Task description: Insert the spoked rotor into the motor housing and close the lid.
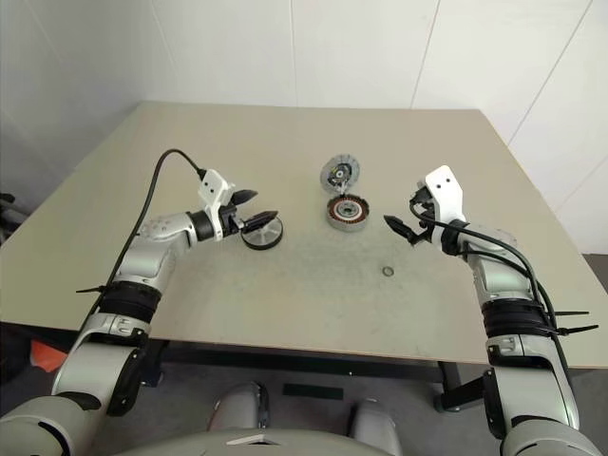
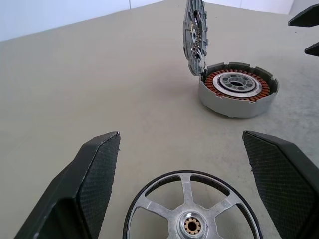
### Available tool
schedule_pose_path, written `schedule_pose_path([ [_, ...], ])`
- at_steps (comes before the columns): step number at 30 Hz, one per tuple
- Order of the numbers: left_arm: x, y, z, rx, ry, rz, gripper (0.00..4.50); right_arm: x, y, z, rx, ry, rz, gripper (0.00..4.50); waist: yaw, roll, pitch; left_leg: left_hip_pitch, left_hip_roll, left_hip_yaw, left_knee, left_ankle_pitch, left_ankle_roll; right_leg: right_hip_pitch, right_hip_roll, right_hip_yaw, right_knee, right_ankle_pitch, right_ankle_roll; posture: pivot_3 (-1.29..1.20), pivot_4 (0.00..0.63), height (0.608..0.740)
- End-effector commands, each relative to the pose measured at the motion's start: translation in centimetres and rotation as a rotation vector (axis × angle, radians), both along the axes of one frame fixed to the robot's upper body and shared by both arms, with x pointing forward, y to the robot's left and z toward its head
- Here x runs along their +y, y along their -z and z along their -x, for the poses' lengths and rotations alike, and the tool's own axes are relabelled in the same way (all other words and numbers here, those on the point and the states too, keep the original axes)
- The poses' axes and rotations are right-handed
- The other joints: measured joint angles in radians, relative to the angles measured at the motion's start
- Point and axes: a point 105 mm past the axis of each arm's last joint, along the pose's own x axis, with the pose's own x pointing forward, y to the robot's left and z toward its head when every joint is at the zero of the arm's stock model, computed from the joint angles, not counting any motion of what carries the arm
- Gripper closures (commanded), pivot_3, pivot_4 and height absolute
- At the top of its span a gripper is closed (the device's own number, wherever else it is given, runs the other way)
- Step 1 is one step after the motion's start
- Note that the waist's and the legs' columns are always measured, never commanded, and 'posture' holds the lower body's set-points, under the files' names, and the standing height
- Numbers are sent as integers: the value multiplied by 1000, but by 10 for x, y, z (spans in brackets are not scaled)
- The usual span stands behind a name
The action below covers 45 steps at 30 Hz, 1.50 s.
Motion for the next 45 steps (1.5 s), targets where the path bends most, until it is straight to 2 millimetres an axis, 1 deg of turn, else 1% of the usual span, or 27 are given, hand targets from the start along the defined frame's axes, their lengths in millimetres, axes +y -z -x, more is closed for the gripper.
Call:
schedule_pose_path([
  [1, 3, -19, -4, -62, -12, 27, 345, 4, -16, -3, -47, -39, 16, 0, 0, 0, 0, 0, 0, 0, 0, 0, 0, 0, 0, 0, 0, 0, 0, 0, 0, 740],
  [4, 4, -18, -4, -61, -18, 24, 345, 9, -14, -1, -30, -99, 85, 0, 0, 0, 0, 0, 0, 0, 0, 0, 0, 0, 0, 0, 0, 0, 0, 0, 0, 740],
  [7, 3, -19, -5, -60, -16, 35, 345, 17, -21, -6, -36, -159, 153, 0, -1, 0, 0, 0, 0, 0, 0, 0, 0, 0, 0, 0, 0, 0, 0, 0, 0, 740],
  [11, 0, -19, -5, -61, -11, 38, 345, 34, -33, -13, -41, -262, 196, 0, -6, 0, 0, 0, 0, 0, 0, 0, 0, -1, 0, 0, 1, 0, 0, 0, 0, 740],
  [16, -1, -22, -6, -66, -14, 51, 345, 49, -32, -16, 18, -412, 279, 0, -3, 0, 0, -1, 0, 0, 0, 0, 0, -1, 0, 0, 0, 0, 0, 0, 0, 740],
  [20, -1, -21, -7, -67, -19, 54, 345, 58, -25, -18, 108, -560, 416, 0, -3, 0, 0, -4, 0, 0, 3, -1, 1, -3, 0, -1, 1, 0, -1, 0, 0, 740],
  [22, -1, -21, -6, -67, -20, 58, 345, 63, -27, -24, 129, -607, 508, 0, -5, 0, 0, -5, 1, 0, 4, -1, 1, -4, 0, -1, 3, 0, -1, 0, 0, 740],
  [24, -2, -20, -5, -67, -20, 60, 345, 70, -31, -29, 136, -638, 551, 0, -7, 0, 0, -5, 1, 0, 5, -1, 1, -6, 0, -1, 5, 0, -1, 0, 0, 740],
  [27, -1, -19, -3, -69, -31, 66, 345, 82, -35, -37, 138, -661, 626, 0, -10, 0, 0, -5, 1, 0, 5, -1, 1, -8, 0, 0, 8, -1, -2, 0, 0, 740],
  [29, 1, -18, -2, -70, -42, 69, 345, 87, -34, -39, 143, -675, 649, 0, -10, 0, 0, -5, 2, 0, 5, -1, 1, -9, 1, -1, 11, -2, -4, 0, 0, 740],
  [33, 8, -15, 2, -68, -70, 72, 345, 99, -22, -37, 175, -714, 674, 0, -8, 0, 0, -7, 2, -1, 5, -1, 1, -10, 1, -1, 11, -3, -6, 0, 0, 740],
  [37, 13, -15, 5, -68, -88, 67, 345, 107, -14, -38, 199, -695, 657, 0, -8, 1, 1, -10, 2, -1, 6, -1, 1, -12, 1, -1, 13, -3, -6, 0, 0, 740],
  [41, 15, -14, 8, -66, -97, 63, 345, 107, -9, -41, 208, -648, 648, 0, -9, 1, 1, -10, 2, -1, 7, -1, 1, -12, 1, -1, 14, -3, -6, 0, 0, 740],
  [45, 16, -14, 11, -63, -100, 61, 345, 104, -8, -43, 211, -611, 646, 0, -9, 1, 1, -9, 2, -1, 8, -1, 1, -12, 1, -1, 15, -3, -6, 0, 0, 740],
])
